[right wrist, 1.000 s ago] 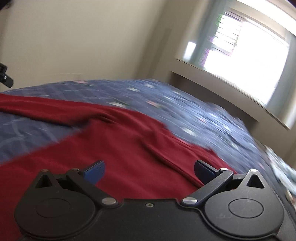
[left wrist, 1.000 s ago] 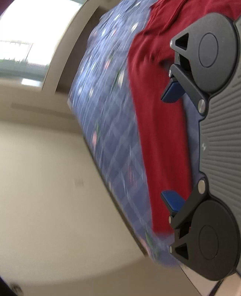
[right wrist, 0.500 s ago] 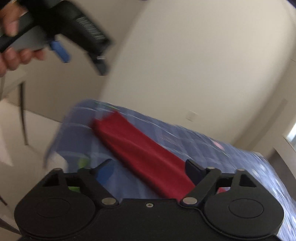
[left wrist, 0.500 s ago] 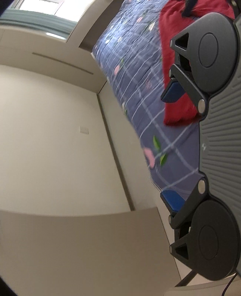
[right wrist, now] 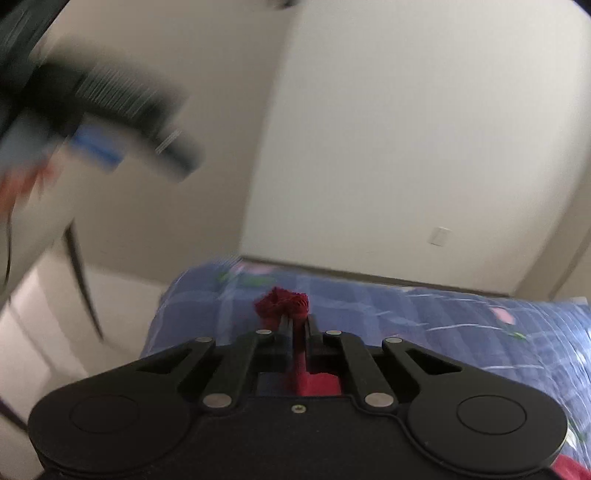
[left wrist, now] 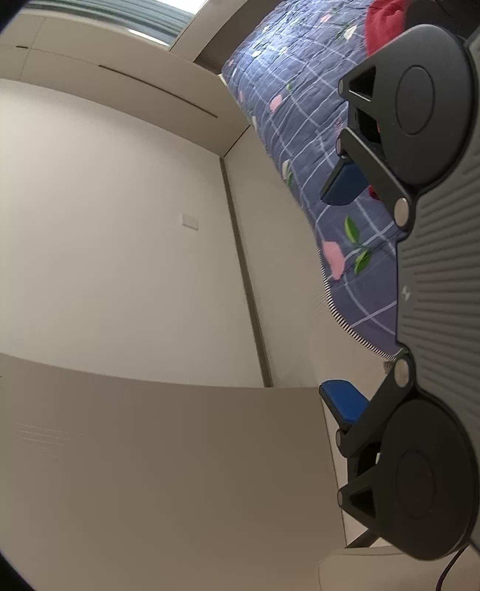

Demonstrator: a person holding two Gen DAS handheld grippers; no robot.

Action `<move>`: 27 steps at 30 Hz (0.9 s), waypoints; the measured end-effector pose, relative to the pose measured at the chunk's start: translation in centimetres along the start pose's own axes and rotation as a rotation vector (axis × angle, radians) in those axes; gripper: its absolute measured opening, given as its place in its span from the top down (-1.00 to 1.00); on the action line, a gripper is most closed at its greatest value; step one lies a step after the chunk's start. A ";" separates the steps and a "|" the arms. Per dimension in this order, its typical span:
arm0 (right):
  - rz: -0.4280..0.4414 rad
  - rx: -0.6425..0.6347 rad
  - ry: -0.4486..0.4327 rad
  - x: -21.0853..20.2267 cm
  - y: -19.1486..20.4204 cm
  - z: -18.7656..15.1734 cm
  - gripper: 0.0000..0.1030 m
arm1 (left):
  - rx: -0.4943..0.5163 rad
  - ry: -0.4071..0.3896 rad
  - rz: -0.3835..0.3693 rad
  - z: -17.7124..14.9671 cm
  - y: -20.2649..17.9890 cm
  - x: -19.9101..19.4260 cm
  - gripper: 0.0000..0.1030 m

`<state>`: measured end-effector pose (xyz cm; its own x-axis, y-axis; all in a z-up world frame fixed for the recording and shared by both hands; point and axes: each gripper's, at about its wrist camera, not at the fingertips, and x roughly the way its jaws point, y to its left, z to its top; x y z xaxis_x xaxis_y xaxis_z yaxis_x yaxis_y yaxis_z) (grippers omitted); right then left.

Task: Fold small clothes

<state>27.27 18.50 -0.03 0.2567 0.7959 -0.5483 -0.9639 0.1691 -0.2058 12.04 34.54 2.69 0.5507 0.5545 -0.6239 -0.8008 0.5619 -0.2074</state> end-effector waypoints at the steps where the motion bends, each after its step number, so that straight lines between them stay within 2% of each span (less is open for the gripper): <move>1: -0.016 0.039 -0.012 -0.9 -1.7 0.9 0.91 | -0.001 -0.008 0.004 0.0 0.0 0.0 -0.99; 6: -0.117 0.192 -0.067 -5.5 -11.3 5.9 0.91 | 0.001 -0.052 0.041 0.0 -1.5 -0.2 -0.99; 8: -0.155 0.251 -0.094 -7.7 -15.1 7.8 0.91 | 0.035 -0.060 0.023 -0.1 -3.3 0.0 -0.99; 10: -0.188 0.302 -0.120 -9.8 -18.7 9.6 0.91 | 0.073 -0.053 -0.031 -0.4 -5.7 0.5 -0.99; 12: -0.215 0.338 -0.144 -11.9 -21.6 10.9 0.91 | 0.111 -0.039 -0.110 -0.8 -8.6 0.9 -0.99; 14: -0.230 0.368 -0.167 -14.0 -23.7 11.7 0.91 | 0.156 -0.025 -0.221 -1.4 -12.0 1.5 -0.99; 18: -0.241 0.383 -0.189 -17.0 -26.2 12.2 0.91 | 0.243 -0.024 -0.424 -2.5 -19.3 3.3 -0.99; 21: -0.253 0.378 -0.194 -18.8 -27.4 11.4 0.91 | 0.278 -0.022 -0.558 -2.7 -24.2 4.5 -0.99; 24: -0.266 0.371 -0.199 -19.6 -28.3 10.0 0.91 | 0.316 -0.002 -0.733 -2.9 -28.4 4.7 -0.99; 27: -0.263 0.385 -0.213 -20.4 -28.7 8.5 0.91 | 0.362 -0.001 -0.826 -4.5 -30.7 4.1 -0.99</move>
<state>49.08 2.32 23.99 0.5128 0.7917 -0.3321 -0.8352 0.5496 0.0205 37.82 16.84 3.08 0.9181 -0.1113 -0.3805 -0.0265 0.9404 -0.3389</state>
